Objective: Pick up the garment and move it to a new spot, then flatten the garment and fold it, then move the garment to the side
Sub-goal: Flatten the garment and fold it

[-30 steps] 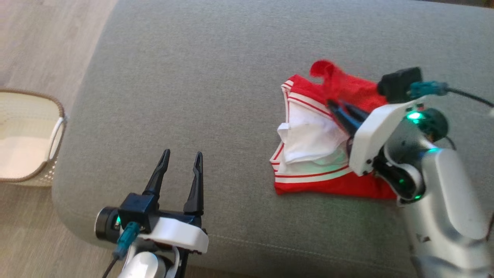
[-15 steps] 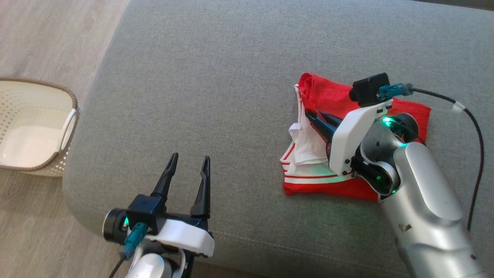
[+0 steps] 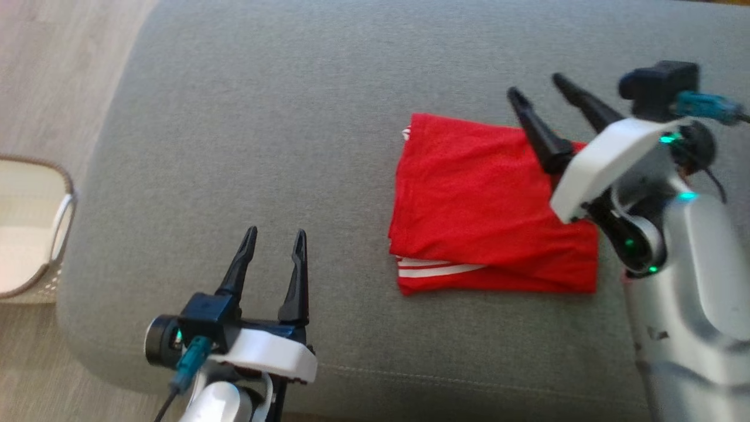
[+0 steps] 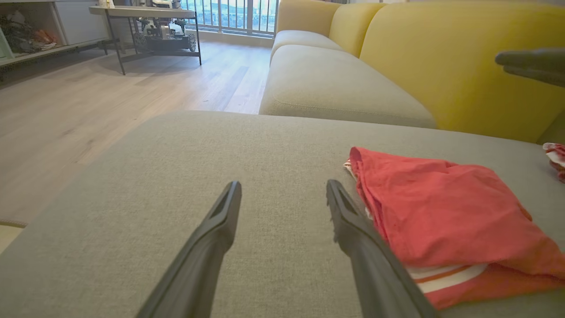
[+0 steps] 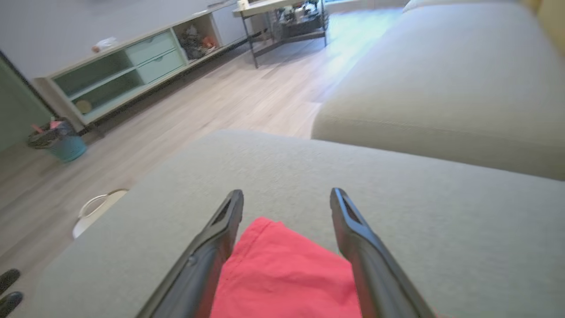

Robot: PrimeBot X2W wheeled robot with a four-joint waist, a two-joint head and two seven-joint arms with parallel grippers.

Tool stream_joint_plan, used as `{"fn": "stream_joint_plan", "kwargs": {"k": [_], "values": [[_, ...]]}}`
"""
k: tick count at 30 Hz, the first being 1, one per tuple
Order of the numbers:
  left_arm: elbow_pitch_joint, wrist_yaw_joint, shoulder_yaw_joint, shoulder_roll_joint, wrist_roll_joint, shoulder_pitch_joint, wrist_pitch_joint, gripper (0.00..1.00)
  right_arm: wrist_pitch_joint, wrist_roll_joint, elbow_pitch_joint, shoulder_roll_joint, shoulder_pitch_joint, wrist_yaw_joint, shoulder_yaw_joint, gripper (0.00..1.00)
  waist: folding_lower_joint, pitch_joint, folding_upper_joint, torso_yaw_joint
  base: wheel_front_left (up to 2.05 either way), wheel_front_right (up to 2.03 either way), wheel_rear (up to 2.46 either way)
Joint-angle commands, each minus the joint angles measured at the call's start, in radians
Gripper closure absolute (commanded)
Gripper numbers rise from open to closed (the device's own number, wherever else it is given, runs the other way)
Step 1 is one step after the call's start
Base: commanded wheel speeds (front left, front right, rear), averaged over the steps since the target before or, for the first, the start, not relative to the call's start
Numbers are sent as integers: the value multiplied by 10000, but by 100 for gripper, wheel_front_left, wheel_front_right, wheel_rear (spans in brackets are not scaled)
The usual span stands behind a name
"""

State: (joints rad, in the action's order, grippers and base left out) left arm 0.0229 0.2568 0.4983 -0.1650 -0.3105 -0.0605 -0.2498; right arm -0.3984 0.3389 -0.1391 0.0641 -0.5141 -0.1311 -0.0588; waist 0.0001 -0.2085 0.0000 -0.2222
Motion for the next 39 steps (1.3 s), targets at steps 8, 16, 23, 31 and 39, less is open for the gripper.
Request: {"fn": "stream_joint_plan", "kwargs": {"k": [8,16,23,31,39], "values": [[-737,199,-802,-149,111,25,-120,0,1345,-446,1418,239,1390,4,456,0,-1,218,0,743,0,0,0],[-972,203,-1391,-213,-73,499,-120,0,4430,-835,1169,736,2979,4,304,0,-1,712,0,1597,0,0,0],[-971,114,-1759,-177,282,1026,-120,0,6265,-1226,358,356,3939,4,243,0,-1,1441,0,1974,0,0,0],[-1328,-170,-2218,38,1081,1818,-120,0,6590,-2032,81,13,4988,4,449,0,-1,2220,0,2015,0,0,0],[-1462,-557,-2522,334,1781,2381,-120,0,6599,-2614,790,-129,5619,4,560,0,-1,2466,0,1957,0,0,0]]}}
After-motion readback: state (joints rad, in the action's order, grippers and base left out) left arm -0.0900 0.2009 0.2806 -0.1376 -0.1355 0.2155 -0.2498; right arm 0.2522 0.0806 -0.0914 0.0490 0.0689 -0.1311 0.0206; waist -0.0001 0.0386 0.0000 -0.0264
